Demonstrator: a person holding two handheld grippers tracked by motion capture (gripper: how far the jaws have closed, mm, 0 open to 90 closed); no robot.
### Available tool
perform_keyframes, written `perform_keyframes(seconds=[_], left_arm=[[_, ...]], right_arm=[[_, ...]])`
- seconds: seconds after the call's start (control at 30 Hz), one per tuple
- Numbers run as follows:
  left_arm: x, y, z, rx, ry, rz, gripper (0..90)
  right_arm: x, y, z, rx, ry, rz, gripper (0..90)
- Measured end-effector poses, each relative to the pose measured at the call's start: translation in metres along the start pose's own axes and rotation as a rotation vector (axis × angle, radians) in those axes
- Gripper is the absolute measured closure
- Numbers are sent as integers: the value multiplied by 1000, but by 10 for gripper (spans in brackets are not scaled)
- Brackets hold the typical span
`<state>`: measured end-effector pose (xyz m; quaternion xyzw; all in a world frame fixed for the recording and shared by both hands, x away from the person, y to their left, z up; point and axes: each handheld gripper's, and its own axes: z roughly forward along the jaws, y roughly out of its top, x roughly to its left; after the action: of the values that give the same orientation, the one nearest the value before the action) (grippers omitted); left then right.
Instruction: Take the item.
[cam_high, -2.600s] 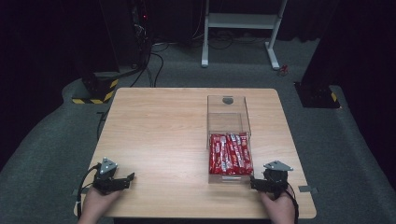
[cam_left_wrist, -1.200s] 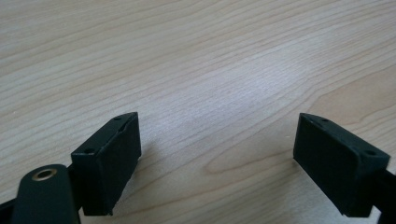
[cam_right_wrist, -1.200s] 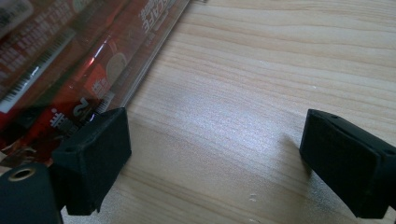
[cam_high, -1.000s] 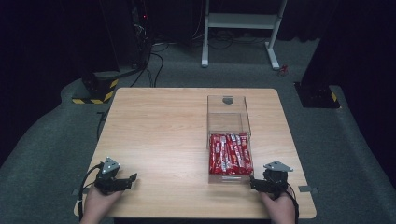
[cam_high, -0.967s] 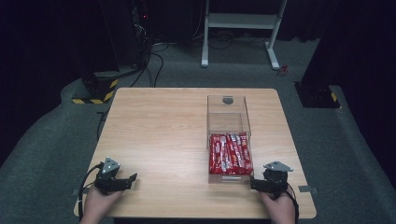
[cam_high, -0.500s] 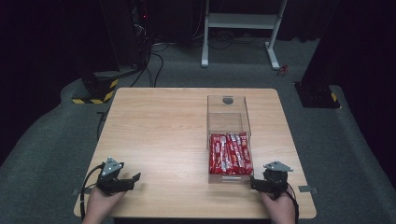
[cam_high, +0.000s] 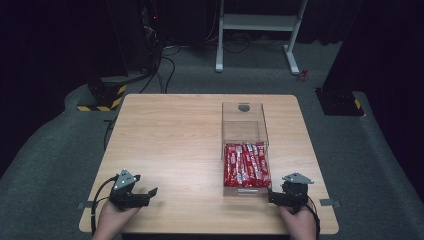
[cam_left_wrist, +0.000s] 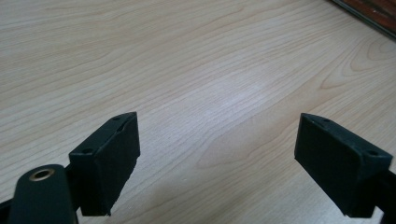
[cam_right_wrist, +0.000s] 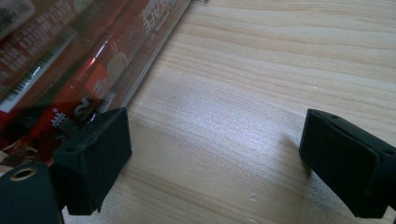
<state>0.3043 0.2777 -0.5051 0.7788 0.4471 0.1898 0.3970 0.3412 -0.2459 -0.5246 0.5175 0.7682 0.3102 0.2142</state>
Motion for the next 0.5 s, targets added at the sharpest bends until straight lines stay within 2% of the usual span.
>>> perform_keyframes(seconds=[0.2,0.23,0.33,0.5], left_arm=[[-5,3,2,-27,-7,5,140],[-7,4,2,-34,-2,21,140],[-11,5,3,-46,6,35,139],[-14,7,3,-52,3,32,132]], right_arm=[[0,0,0,0,0,0,88],[0,0,0,0,0,0,89],[0,0,0,0,1,0,89],[0,0,0,0,1,0,89]])
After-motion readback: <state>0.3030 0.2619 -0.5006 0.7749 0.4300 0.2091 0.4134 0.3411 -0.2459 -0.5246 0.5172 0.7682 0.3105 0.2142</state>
